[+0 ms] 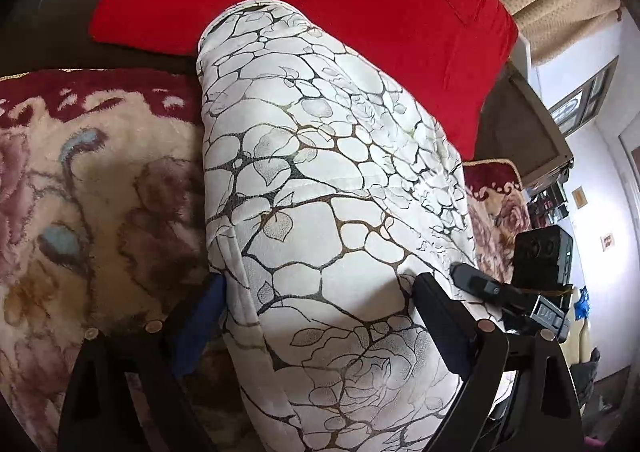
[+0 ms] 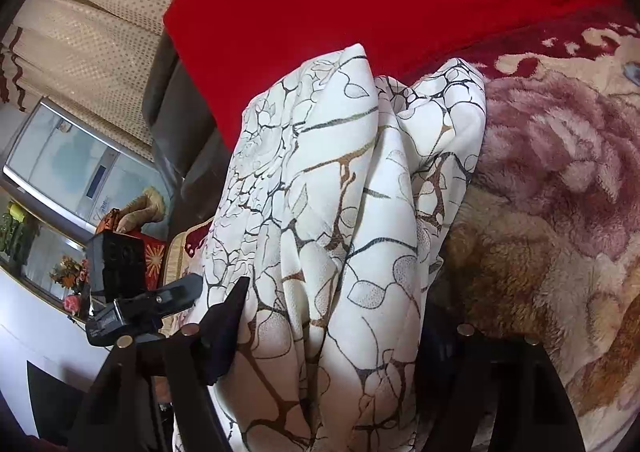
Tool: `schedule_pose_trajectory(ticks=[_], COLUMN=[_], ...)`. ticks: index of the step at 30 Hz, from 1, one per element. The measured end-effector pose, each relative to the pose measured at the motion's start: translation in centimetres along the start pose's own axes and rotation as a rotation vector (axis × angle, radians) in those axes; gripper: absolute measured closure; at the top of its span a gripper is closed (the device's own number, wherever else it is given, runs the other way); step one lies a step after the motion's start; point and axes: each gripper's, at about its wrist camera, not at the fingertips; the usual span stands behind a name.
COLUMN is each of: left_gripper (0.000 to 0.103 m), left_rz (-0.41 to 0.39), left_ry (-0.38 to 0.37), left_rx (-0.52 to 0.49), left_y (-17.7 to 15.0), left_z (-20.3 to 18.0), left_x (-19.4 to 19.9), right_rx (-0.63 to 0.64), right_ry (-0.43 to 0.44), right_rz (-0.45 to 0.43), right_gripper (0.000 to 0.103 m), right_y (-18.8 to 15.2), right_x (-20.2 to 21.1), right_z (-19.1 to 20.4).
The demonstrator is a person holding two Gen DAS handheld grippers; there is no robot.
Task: Fold large clothes
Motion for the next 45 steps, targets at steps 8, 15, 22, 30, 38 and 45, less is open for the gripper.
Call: schedule_pose_trajectory(ticks=[8,15,22,30,38,45], left_gripper=[0.023,0.049,0.056,0.056,0.056,0.037], left_rz=[-0.061,-0.088,-0.113,-0.235,-0.226,-0.147], left_ry=[0.019,0.009,-0.008,0.001,0.184,0.278], left_rx=[-0.02,-0.035,-0.012,0.008,0.029,0.061], left_y=[-0.3,-0.6,-1.7,-3.8,-7.2,-7.7], left_z=[-1.1,-1.4,-0.4,0.5,1.3,2.5], left_x=[0.2,1.4,4.0,10.3,12.3,10.1], right_rx=[0.018,0.07,0.123,0.163,0.213,-0.014], right_ry=[-0.046,-0.049,-0.026,0.035,0.087,0.01], right_rz=[-0.02,-0.03,-0.025,-0.001,0.026,0.146], right_gripper=[0.042,0.051,0.052,0.053,0.053,0.041], right_y=[-0.7,-0.8,-0.9,-1.6,-3.0,-3.8], right_x=[0.5,1.2,1.0,-0.7,-3.3,-6.8], right_z=[1.8,5.3,8.6,12.5,14.3,8.3])
Point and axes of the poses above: each gripper's, at about its wrist camera, not at the fingertips, and x roughly against the way its jaws point, z to its left, y to its top, and after that the axes turned 11 degrees about z, right-handed
